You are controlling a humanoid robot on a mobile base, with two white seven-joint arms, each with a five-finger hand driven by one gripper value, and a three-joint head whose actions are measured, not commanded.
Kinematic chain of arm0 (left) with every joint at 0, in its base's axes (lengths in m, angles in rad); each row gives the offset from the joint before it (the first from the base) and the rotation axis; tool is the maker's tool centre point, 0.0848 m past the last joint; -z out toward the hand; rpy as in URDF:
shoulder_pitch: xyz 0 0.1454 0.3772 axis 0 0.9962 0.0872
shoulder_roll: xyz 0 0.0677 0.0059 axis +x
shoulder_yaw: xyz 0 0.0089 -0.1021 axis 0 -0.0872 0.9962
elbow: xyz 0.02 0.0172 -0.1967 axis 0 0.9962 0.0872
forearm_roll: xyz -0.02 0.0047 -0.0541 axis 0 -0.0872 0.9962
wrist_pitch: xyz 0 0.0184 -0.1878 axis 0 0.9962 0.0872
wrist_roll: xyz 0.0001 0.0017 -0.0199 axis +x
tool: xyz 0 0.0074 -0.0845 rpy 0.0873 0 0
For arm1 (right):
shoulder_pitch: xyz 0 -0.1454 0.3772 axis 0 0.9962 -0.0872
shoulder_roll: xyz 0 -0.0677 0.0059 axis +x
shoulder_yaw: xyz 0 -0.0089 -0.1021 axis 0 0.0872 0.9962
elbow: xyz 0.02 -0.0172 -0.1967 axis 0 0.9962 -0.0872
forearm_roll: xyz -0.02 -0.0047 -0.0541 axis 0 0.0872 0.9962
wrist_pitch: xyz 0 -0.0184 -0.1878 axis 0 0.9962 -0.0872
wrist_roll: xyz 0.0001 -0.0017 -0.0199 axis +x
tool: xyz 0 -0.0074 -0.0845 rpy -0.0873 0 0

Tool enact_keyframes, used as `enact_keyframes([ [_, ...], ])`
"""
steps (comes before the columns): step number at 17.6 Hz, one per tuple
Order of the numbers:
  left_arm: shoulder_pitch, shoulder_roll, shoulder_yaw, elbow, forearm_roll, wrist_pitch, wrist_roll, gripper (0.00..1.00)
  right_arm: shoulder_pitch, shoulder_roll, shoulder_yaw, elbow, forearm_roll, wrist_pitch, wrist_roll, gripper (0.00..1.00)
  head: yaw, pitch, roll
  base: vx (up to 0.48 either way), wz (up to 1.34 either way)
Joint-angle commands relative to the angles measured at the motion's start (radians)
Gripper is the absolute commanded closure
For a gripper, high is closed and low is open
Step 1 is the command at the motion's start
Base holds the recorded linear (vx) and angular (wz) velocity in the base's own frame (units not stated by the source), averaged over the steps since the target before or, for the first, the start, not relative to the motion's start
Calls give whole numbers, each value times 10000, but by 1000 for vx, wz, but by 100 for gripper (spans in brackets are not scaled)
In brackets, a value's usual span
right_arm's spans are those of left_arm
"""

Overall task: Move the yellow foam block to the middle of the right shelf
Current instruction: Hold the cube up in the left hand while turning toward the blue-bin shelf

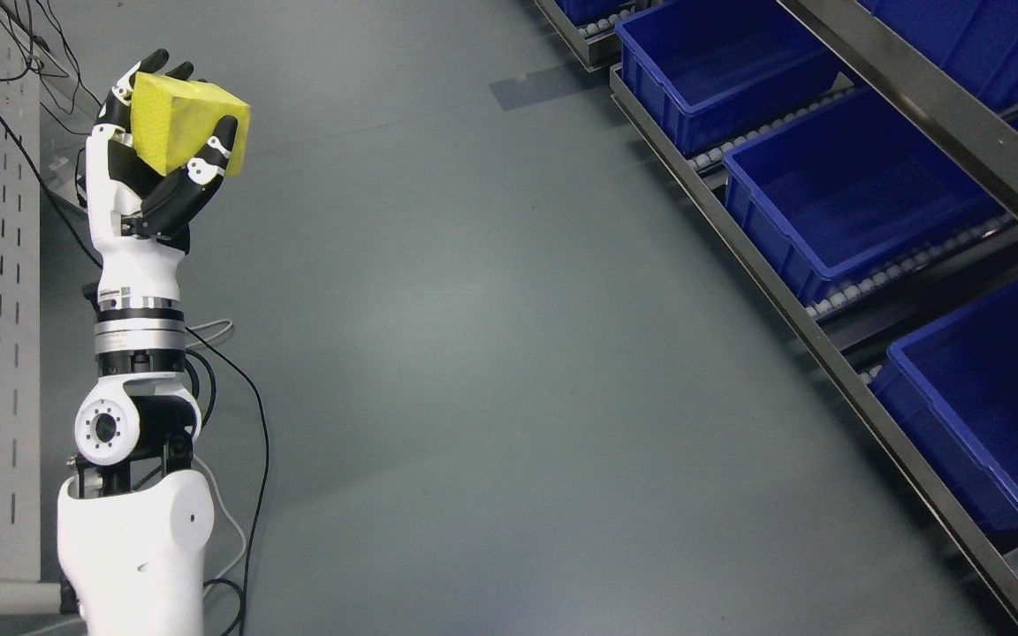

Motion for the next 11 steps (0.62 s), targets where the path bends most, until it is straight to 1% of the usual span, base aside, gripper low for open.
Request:
enact_keyframes([
  [1, -12, 290, -10, -12, 0, 4, -42, 59, -31, -175, 0, -175, -291, -8, -5, 0, 0, 0, 0, 403, 4],
  [6, -73, 337, 36, -12, 0, 4, -88, 59, -16, -175, 0, -175, -291, -8, -5, 0, 0, 0, 0, 438, 19],
  [11, -164, 337, 5, 4, 0, 19, -88, 59, -16, -175, 0, -175, -291, -8, -5, 0, 0, 0, 0, 386, -216],
])
